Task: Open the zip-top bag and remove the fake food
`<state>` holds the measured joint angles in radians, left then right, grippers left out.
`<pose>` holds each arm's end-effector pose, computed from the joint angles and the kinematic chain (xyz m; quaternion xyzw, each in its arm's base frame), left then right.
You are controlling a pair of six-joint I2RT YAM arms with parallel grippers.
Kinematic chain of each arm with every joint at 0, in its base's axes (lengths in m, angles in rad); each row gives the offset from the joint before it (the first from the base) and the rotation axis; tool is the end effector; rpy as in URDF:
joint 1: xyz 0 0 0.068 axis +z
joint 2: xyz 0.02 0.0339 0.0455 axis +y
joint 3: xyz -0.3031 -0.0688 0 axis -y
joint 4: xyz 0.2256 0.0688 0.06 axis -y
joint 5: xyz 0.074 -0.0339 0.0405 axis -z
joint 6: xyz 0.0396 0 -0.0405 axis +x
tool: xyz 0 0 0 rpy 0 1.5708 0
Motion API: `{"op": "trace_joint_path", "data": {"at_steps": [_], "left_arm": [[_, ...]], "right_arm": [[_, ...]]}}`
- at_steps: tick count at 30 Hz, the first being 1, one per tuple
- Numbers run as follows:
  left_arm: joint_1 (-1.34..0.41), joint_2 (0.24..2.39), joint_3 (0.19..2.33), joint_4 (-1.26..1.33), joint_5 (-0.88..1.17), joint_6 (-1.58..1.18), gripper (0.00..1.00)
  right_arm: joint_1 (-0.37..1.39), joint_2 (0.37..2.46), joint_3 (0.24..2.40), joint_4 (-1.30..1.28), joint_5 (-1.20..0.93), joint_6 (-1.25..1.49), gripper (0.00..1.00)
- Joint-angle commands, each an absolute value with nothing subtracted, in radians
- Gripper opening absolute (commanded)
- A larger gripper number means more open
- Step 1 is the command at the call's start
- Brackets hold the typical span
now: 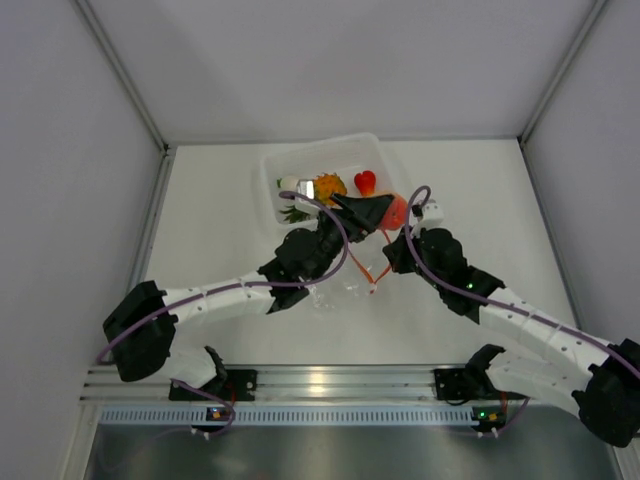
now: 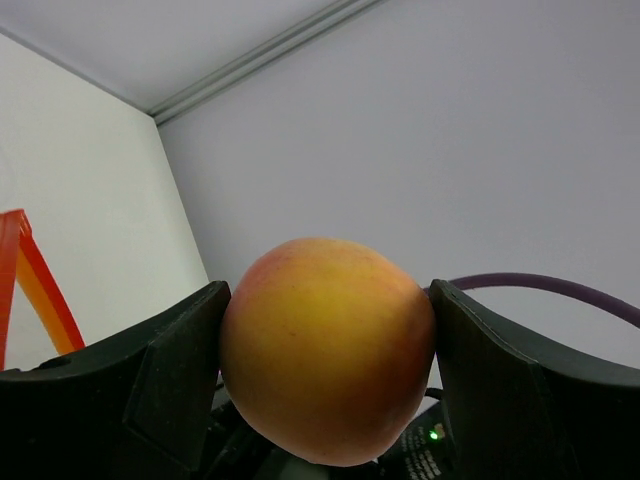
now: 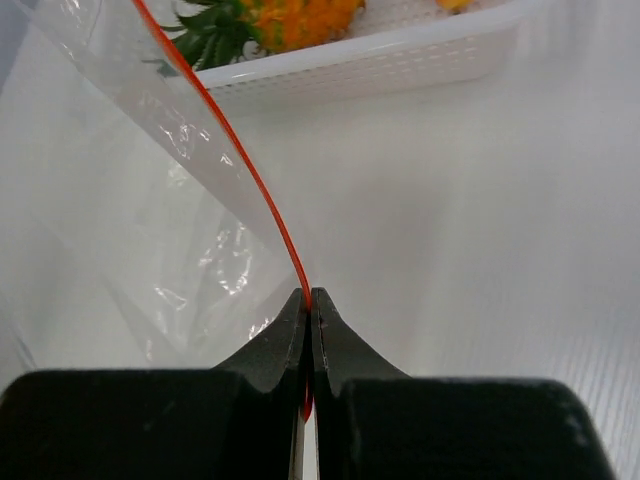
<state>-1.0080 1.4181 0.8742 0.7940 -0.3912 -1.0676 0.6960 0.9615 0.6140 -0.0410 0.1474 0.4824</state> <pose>0.1756 -0.2500 0.3750 -0.1714 0.5969 -0.6067 0.4963 0.1448 0.1134 0.2988 -0.0475 0.8277 0.2580 0.4961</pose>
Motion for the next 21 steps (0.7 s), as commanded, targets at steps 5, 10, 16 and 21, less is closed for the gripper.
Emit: {"op": "trace_joint_path", "data": {"at_steps": [5,10,16,21], "left_arm": [[-0.977,1.319,0.939,0.812,-0.333,-1.017,0.0],[-0.944,1.298,1.02,0.618,-0.469,-0.853,0.0],[-0.827,1.417,1.23,0.344,-0.457,-0.805,0.0],[-0.74,1.552,1.406,0.207,-0.472,-0.712,0.0]], "right_arm": [[0.612,0.985,0.618,-0.055,0.344,0.514,0.0],[0.555,0.916,0.597,-0.121,0.382,0.515,0.0],[0.5,0.781,0.591,-0.233,0.422,0.489,0.0],[0.485,0.66,0.629,-0.354,0.483,0.46,0.0]]}}
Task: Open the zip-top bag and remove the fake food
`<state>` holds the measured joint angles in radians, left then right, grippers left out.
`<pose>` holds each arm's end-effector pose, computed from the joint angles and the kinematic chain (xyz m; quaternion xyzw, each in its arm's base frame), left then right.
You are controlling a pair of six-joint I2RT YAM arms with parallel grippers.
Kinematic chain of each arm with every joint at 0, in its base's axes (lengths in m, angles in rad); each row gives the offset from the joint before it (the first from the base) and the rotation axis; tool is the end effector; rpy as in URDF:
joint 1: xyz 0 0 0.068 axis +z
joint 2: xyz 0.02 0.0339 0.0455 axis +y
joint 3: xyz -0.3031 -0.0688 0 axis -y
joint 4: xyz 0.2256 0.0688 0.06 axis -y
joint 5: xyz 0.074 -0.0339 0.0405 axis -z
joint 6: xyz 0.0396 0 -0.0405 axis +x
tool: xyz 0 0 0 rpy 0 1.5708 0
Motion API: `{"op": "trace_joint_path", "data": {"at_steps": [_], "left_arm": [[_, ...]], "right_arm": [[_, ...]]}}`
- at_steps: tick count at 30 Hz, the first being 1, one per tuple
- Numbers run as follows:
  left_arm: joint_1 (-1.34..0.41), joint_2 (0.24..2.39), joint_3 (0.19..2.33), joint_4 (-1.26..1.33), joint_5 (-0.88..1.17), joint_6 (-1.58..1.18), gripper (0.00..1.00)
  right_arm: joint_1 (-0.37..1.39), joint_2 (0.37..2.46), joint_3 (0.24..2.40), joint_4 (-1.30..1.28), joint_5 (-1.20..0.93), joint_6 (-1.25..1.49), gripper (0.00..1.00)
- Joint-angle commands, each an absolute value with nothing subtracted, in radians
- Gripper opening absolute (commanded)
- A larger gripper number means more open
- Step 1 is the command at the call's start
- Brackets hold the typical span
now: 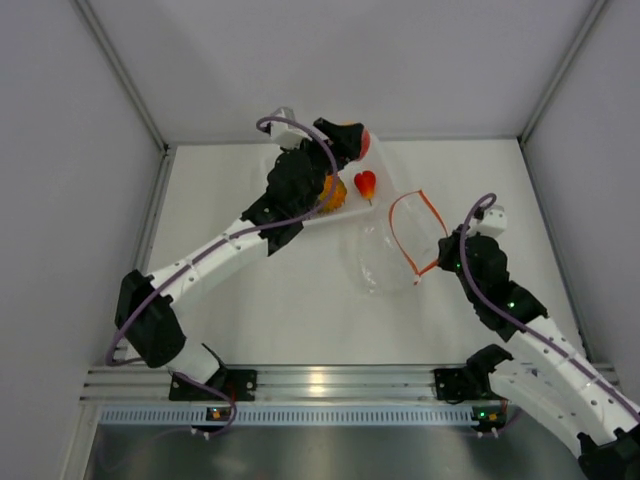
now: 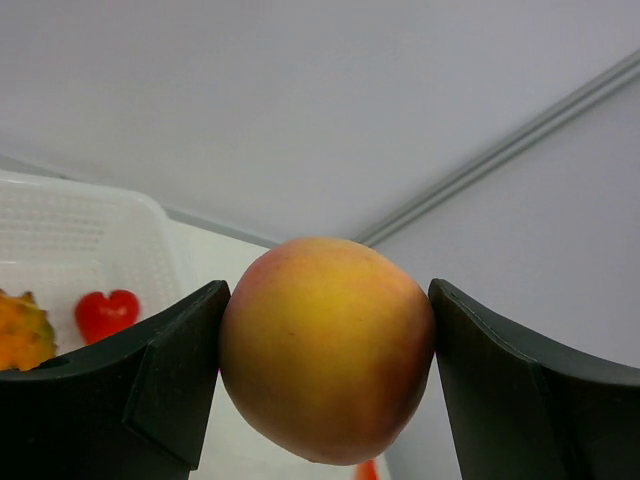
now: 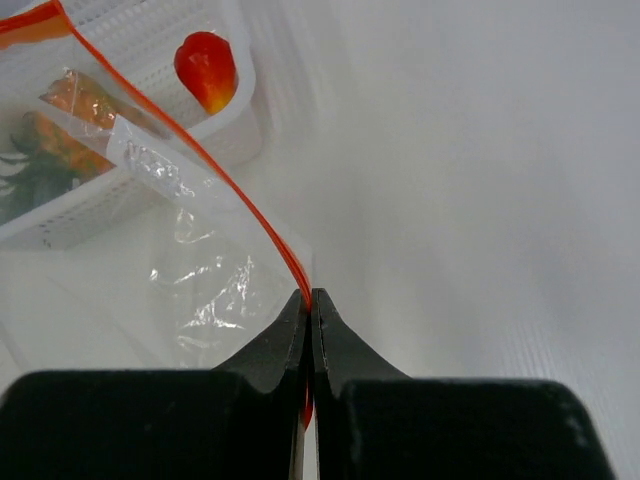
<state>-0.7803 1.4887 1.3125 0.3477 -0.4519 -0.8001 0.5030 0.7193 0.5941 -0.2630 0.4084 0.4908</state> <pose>0.2508 -0.2239 0.4538 -0.1776 0.6259 -0.4282 0.6272 0.1175 0.0467 0.3028 0.1081 0.8136 0.1122 0.5601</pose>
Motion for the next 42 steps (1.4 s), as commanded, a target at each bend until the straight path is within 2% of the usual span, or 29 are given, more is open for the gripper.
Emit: {"op": "trace_joint_path", "data": {"at_steps": [1,6,16,19,20,25,27,28,34,42], "left_arm": [[-0.73,1.599,1.431,0.178,-0.474,-0.698,0.0],[-0.684,1.75,1.595,0.143,-0.482,-0.577,0.0],[-0.571,2.084,1.825,0.132,-0.345,-0.511,0.0],[-0.557,2.157,1.911,0.074,-0.322,-0.496,0.13],[-0.554,2.17,1.925,0.063,-0.313,-0.491,0.32],[-0.554,2.195,1.934,0.037,-0.287,-0.495,0.62],[-0.552,2.195,1.936,0.028,-0.287,-0.494,0.88],[-0.552,2.195,1.937,0.02,-0.285,-0.492,0.98],[-0.542,2.152,1.963,-0.027,-0.278,-0.488,0.98],[-0.535,1.967,1.942,-0.148,-0.219,-0.449,0.98]], "right_arm": [[0.482,0.631,0.649,-0.371,0.491,0.451,0.0],[0.482,0.565,0.715,-0.503,0.535,0.42,0.0],[0.48,0.508,0.83,-0.629,0.517,0.391,0.0],[0.482,0.502,0.859,-0.656,0.523,0.379,0.0],[0.482,0.503,0.867,-0.661,0.528,0.373,0.0],[0.482,0.523,0.908,-0.683,0.58,0.345,0.0],[0.482,0.549,0.92,-0.687,0.595,0.331,0.0],[0.482,0.56,0.933,-0.686,0.598,0.327,0.0],[0.482,0.666,0.979,-0.692,0.526,0.316,0.0],[0.442,0.853,1.078,-0.689,0.586,0.276,0.0]]}}
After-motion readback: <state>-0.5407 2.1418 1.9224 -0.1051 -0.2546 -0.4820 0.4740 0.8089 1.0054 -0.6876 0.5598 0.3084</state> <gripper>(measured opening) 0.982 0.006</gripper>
